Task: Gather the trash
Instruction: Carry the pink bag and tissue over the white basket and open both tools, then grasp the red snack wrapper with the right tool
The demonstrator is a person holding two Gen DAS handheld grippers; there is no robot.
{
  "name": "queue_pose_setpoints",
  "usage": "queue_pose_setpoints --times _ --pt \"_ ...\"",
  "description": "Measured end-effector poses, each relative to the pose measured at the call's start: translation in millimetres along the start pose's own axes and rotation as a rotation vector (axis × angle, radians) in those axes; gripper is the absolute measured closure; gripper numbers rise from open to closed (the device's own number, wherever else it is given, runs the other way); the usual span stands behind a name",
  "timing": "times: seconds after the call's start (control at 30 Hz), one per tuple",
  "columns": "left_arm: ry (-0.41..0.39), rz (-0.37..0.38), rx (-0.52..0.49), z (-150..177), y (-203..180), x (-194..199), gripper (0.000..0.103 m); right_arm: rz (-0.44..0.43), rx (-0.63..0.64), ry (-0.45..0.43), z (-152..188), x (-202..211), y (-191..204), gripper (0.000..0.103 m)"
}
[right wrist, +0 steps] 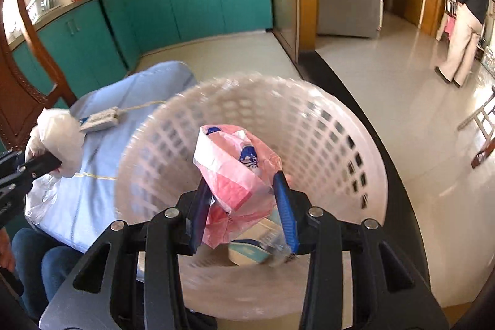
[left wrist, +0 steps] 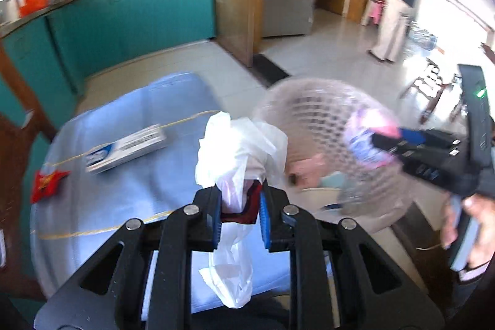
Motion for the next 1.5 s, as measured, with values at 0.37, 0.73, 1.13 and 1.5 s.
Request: queue_pose_setpoints --times 0.37,0.73,1.13,1.5 --pt "0.072 0.133 -0.007 -13 -55 -51 0.033 0.055 -0.084 -0.012 14 14 -41 0.045" --pt "-0.010 -0.169 0.095 22 49 -6 0.014 -0.051 0.013 -0.065 -18 9 12 0.045" --pt "0.039 -0.328 0.218 82 165 71 0.010 -0.511 0.420 -0.067 -128 -80 311 0.044" --pt "0.030 -0.307 0.246 101 200 79 0.009 -0.487 0.335 0.139 -162 -193 425 0.044"
Point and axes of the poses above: each gripper's, at about its wrist camera, not at the fingertips, and x roughly against the way its jaws point, y to its left, z to its underside, the point moved 2 cm from there along -x, roughly the way its jaws point, and after that the axes turned 12 degrees about x, right-handed, at the moved point
